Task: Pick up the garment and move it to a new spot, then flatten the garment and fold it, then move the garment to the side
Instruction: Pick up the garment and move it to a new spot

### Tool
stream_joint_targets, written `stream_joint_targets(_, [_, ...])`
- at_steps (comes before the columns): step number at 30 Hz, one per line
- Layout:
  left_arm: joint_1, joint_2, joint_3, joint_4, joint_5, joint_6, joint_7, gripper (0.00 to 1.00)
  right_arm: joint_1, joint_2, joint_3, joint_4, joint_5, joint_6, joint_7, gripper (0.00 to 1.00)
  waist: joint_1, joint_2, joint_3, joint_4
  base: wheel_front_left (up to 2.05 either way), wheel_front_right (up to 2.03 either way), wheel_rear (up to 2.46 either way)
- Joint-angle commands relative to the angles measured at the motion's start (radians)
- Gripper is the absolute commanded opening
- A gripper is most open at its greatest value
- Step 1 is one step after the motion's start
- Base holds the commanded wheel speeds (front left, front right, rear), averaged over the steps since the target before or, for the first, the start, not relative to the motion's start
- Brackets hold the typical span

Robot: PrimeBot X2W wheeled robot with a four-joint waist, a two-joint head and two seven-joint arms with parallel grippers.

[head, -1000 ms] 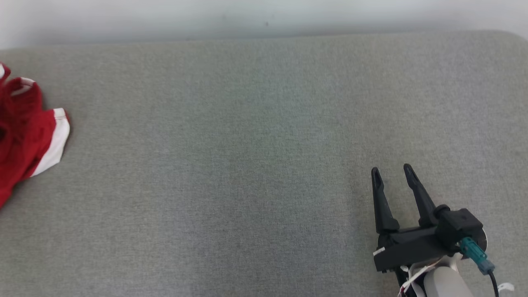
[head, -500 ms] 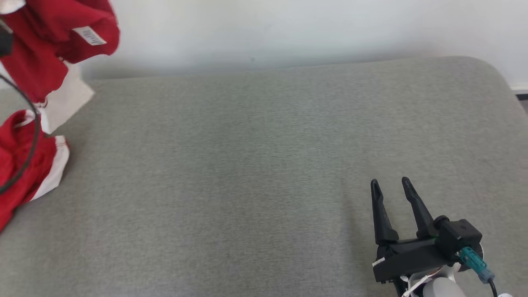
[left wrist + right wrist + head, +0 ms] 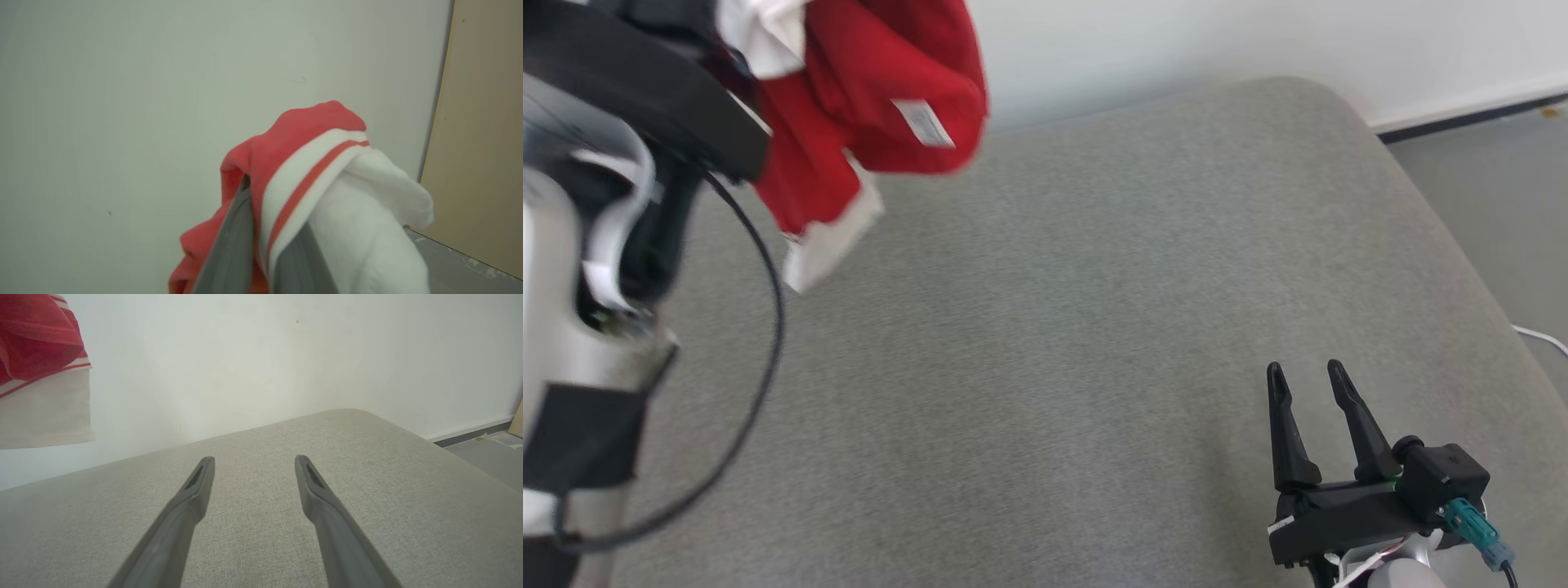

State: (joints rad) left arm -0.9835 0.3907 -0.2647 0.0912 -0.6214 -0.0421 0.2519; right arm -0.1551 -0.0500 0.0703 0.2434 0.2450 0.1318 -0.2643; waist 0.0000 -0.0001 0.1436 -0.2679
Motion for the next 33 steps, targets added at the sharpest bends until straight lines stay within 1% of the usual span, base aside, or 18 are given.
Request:
stream_joint_targets(1, [0.038, -0.017, -0.008, -0.03, -0.017, 0.009, 0.005, 0.0, 0.014, -0.001, -0.005, -0.001, 0.004, -0.002, 0.0, 1.0, 0.0, 0.0001, 0.021, -0.06, 0.0, 0.0, 0.0])
stream_joint_targets(5, [0.14, -0.051, -0.036, -0.079, -0.032, 0.027, -0.002, 0.0, 0.012, 0.0, -0.01, -0.004, 0.005, -0.002, 0.0, 1.0, 0.0, 0.0001, 0.027, -0.071, 0.0, 0.0, 0.0])
stream_joint_targets(6, [0.173, -0.066, -0.044, -0.083, -0.044, 0.031, -0.006, 0.0, 0.012, 0.0, -0.011, -0.003, 0.005, -0.002, 0.0, 1.0, 0.0, 0.0001, 0.028, -0.072, 0.0, 0.0, 0.0])
stream_joint_targets(10, [0.294, -0.095, -0.075, -0.046, -0.051, 0.035, -0.038, 0.0, -0.003, 0.0, -0.005, 0.001, 0.0, -0.002, 0.0, 1.0, 0.0, 0.0001, 0.033, -0.07, 0.0, 0.0, 0.0])
stream_joint_targets(14, [0.407, -0.113, -0.112, 0.06, -0.044, 0.026, -0.084, 0.0, -0.011, -0.001, 0.005, 0.003, -0.003, -0.002, 0.0, 1.0, 0.0, 0.0001, 0.037, -0.07, 0.0, 0.0, 0.0])
stream_joint_targets(17, [0.469, -0.109, -0.155, 0.167, -0.009, 0.012, -0.115, 0.0, -0.021, -0.001, 0.021, 0.006, 0.0, -0.002, 0.0, 1.0, 0.0, 0.0001, 0.039, -0.071, 0.0, 0.0, 0.0])
stream_joint_targets(20, [0.502, -0.126, -0.184, 0.276, -0.005, -0.003, -0.148, 0.0, -0.022, -0.001, 0.028, 0.011, -0.002, -0.002, 0.0, 1.0, 0.0, 0.0001, 0.039, -0.069, 0.0, 0.0, 0.0])
stream_joint_targets(23, [0.5, -0.142, -0.201, 0.368, 0.009, -0.016, -0.183, 0.0, -0.015, -0.001, 0.033, 0.015, -0.01, -0.002, 0.0, 1.0, 0.0, 0.0001, 0.031, -0.059, 0.0, 0.0, 0.0])
stream_joint_targets(24, [0.492, -0.148, -0.206, 0.388, 0.015, -0.021, -0.198, 0.07, -0.011, -0.001, 0.032, 0.016, -0.012, -0.002, 0.0, 1.0, 0.0, 0.0001, 0.026, -0.054, 0.0, 0.0, 0.0])
stream_joint_targets(25, [0.48, -0.152, -0.211, 0.404, 0.025, -0.021, -0.215, 0.83, -0.008, -0.001, 0.031, 0.018, -0.016, -0.002, 0.0, 1.0, 0.0, 0.0001, 0.02, -0.05, 0.0, 0.0, 0.0])
stream_joint_targets(26, [0.47, -0.16, -0.212, 0.416, 0.026, -0.025, -0.234, 0.98, -0.003, -0.001, 0.028, 0.019, -0.019, -0.002, 0.0, 1.0, 0.0, 0.0001, 0.012, -0.043, 0.0, 0.0, 0.0])
stream_joint_targets(27, [0.463, -0.169, -0.212, 0.427, 0.023, -0.029, -0.248, 1.0, 0.001, -0.001, 0.027, 0.02, -0.021, -0.002, 0.0, 1.0, 0.0, 0.0001, 0.004, -0.037, 0.0, 0.0, 0.0])
stream_joint_targets(30, [0.447, -0.183, -0.21, 0.43, 0.019, -0.036, -0.29, 1.0, 0.02, -0.001, 0.02, 0.026, -0.03, -0.002, 0.0, 1.0, 0.0, 0.0001, -0.029, -0.016, 0.0, 0.0, 0.0])
stream_joint_targets(31, [0.443, -0.191, -0.209, 0.42, 0.013, -0.04, -0.307, 1.0, 0.032, -0.001, 0.013, 0.03, -0.036, -0.002, 0.0, 1.0, 0.0, 0.0001, -0.054, 0.001, 0.0, 0.0, 0.0])
stream_joint_targets(33, [0.44, -0.193, -0.209, 0.41, 0.011, -0.042, -0.312, 1.0, 0.036, -0.001, 0.01, 0.03, -0.038, -0.002, 0.0, 1.0, 0.0, 0.0001, -0.065, 0.011, 0.0, 0.0, 0.0])
